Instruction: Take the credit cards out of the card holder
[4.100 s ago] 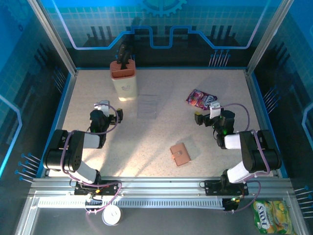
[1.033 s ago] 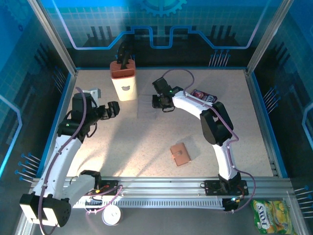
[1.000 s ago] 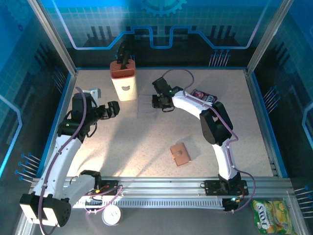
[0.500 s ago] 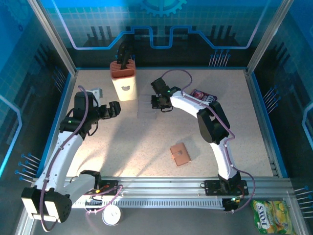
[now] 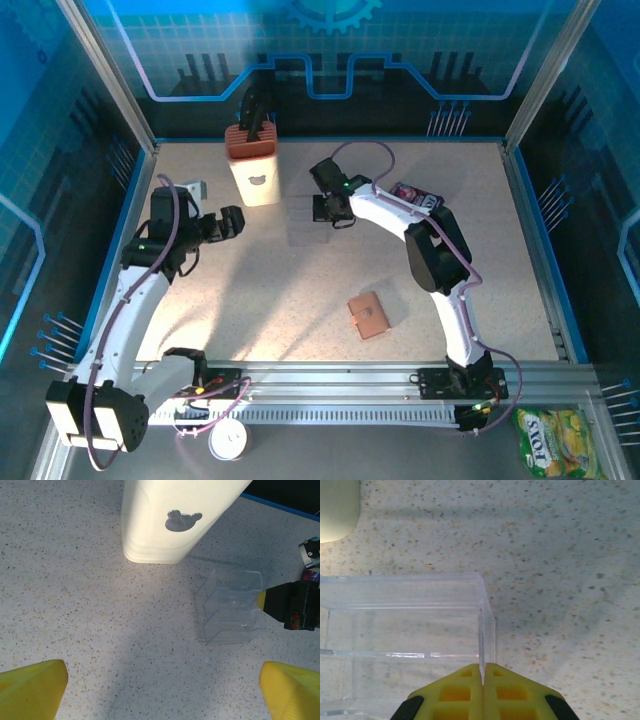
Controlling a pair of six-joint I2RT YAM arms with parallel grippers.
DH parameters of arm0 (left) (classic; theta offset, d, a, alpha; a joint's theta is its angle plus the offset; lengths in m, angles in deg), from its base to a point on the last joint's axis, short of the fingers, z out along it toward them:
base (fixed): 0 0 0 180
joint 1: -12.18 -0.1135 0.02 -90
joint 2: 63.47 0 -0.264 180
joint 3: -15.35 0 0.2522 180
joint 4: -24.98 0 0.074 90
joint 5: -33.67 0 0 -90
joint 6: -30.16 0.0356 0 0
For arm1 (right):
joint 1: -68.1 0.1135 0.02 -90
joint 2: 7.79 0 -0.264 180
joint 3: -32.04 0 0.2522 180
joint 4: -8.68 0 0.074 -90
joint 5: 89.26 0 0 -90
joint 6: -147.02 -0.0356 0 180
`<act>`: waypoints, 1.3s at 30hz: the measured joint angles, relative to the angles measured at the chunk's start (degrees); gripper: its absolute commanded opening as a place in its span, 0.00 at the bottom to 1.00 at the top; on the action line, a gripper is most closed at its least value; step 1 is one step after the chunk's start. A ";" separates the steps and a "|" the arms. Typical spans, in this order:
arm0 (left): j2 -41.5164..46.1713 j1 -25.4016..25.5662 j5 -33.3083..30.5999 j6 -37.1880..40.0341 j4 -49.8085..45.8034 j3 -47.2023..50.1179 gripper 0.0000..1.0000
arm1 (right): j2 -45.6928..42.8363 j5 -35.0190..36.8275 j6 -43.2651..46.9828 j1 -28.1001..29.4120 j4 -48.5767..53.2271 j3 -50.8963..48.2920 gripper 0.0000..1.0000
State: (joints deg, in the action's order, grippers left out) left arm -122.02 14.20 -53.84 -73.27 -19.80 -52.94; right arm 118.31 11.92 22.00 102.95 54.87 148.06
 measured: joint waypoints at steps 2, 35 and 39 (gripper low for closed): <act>-0.09 -0.11 0.00 -0.02 0.00 0.00 0.99 | -0.92 0.63 0.63 -0.92 0.57 -0.98 0.02; -2.93 -1.51 1.38 0.00 -0.44 0.00 0.99 | -5.07 1.70 5.29 -11.08 0.17 -7.54 0.01; -3.23 -1.51 1.53 0.00 -0.42 0.00 0.99 | -5.55 1.68 5.03 -11.08 -1.03 -8.57 0.05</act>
State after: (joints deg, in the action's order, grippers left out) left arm -125.25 12.70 -52.31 -73.27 -20.22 -52.94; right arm 112.76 13.60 27.02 91.87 53.84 139.49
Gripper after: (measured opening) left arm 0.992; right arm 0.063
